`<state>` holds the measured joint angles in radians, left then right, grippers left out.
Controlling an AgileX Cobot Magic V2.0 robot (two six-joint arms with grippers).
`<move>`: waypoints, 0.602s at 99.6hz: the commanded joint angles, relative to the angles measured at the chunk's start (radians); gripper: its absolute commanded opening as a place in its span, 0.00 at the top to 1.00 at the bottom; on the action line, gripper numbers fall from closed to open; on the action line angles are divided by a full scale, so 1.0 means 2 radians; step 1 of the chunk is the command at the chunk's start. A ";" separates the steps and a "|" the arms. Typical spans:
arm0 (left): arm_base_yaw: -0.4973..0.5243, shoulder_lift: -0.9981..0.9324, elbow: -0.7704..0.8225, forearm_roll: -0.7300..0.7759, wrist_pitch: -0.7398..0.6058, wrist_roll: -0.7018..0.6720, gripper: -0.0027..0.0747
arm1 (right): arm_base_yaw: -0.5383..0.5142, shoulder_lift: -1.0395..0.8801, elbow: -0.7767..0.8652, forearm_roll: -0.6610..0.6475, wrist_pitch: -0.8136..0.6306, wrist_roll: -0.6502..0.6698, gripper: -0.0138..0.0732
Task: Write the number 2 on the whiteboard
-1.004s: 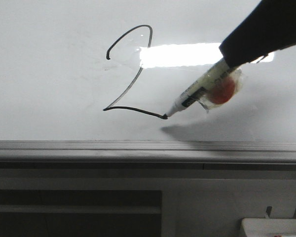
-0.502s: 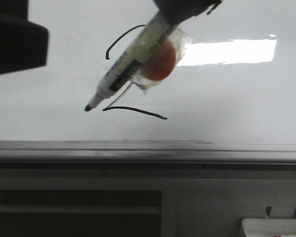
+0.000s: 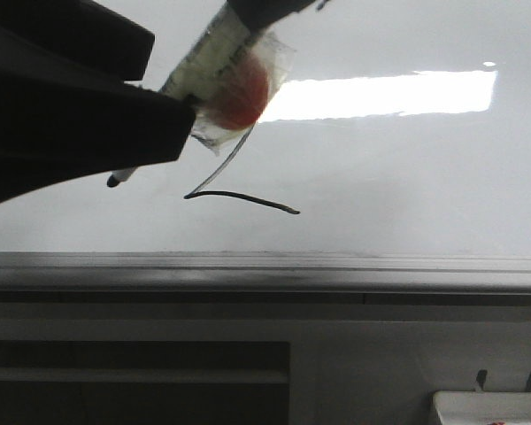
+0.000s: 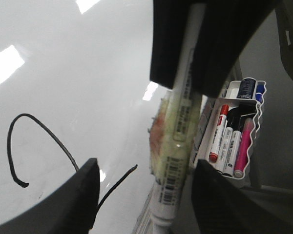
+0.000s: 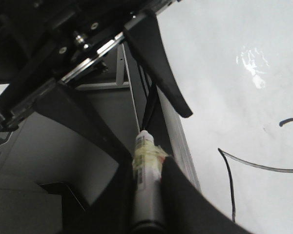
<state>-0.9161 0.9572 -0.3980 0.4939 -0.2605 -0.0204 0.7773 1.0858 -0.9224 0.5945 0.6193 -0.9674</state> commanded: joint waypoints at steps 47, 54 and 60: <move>-0.004 -0.003 -0.019 0.015 -0.004 -0.003 0.81 | 0.030 -0.006 -0.016 0.025 -0.042 0.002 0.90; -0.004 -0.003 -0.019 0.015 -0.004 -0.003 1.00 | 0.030 -0.006 -0.016 0.026 -0.042 0.002 0.90; -0.004 -0.003 -0.019 0.015 -0.004 -0.003 0.99 | 0.030 -0.006 -0.016 0.026 -0.044 0.002 0.90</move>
<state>-0.9182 0.9590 -0.3980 0.5492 -0.2148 -0.0155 0.8349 1.0858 -0.9224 0.6015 0.5607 -0.9636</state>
